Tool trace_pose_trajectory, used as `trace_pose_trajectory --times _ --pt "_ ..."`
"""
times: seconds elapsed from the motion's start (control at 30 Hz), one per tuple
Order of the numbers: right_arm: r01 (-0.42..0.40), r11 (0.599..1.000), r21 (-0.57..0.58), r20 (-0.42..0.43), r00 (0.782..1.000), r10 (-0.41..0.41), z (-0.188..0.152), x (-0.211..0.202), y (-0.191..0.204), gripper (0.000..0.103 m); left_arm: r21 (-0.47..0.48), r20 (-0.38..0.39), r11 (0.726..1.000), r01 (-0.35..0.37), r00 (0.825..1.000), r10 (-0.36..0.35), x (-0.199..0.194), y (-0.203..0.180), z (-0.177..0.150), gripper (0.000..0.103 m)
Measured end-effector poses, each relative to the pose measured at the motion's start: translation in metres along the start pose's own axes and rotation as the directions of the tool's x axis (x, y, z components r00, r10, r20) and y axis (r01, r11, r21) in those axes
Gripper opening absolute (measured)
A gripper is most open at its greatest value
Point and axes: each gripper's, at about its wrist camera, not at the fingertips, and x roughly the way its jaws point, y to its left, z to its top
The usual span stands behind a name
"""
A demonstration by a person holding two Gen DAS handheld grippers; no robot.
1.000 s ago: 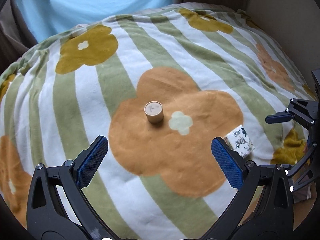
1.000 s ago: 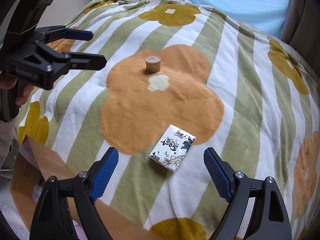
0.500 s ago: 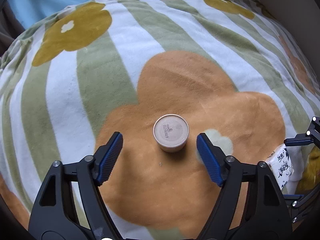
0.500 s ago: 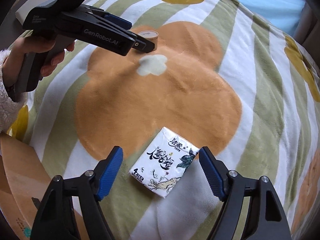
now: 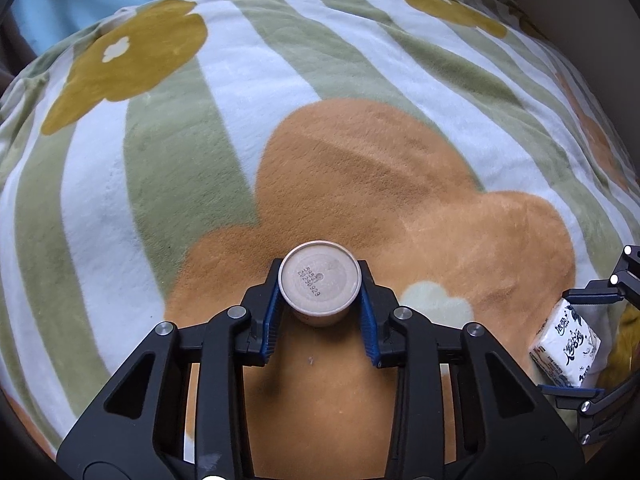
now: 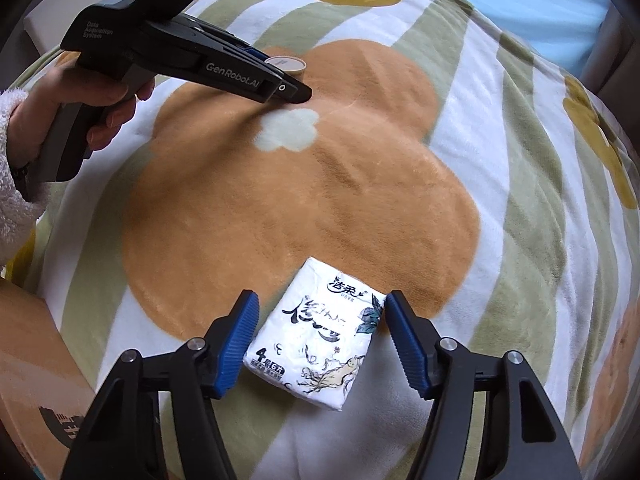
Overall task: Organize objects
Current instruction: 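Grasp the beige round tin with the left tool while the right tool grasps the tissue pack, then carry the tin and tissue pack into the cardboard box and release both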
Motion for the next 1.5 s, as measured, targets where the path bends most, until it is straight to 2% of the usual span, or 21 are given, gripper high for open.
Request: trace_pose_trajectory --times 0.4,0.73,1.03,1.07,1.13,1.5 --pt "-0.019 0.998 0.058 0.011 1.000 0.018 -0.002 -0.014 -0.001 0.055 0.004 0.019 1.000 0.019 1.000 -0.019 -0.026 -0.005 -0.002 0.030" --pt "-0.018 0.996 0.090 0.040 0.999 0.015 -0.004 -0.043 -0.005 0.053 0.007 0.059 1.000 0.014 0.998 -0.015 -0.077 -0.016 -0.010 0.030" --pt "0.000 0.997 0.071 0.127 0.992 -0.009 -0.005 -0.104 0.008 0.052 0.020 0.118 1.000 0.005 0.993 -0.007 -0.149 -0.042 -0.023 0.030" --pt "0.009 0.999 0.032 0.142 0.990 -0.013 -0.006 -0.111 0.011 0.052 0.025 0.122 1.000 0.003 0.992 -0.006 -0.158 -0.046 -0.024 0.030" --pt "0.000 1.000 0.030 0.164 0.987 -0.005 -0.008 -0.128 0.018 0.052 0.030 0.126 1.000 0.008 0.992 -0.011 -0.176 -0.054 -0.031 0.030" --pt "-0.038 0.999 0.004 0.270 0.962 0.035 -0.048 -0.215 0.058 0.052 0.014 0.174 0.999 0.041 0.984 -0.042 -0.262 -0.104 -0.097 0.030"
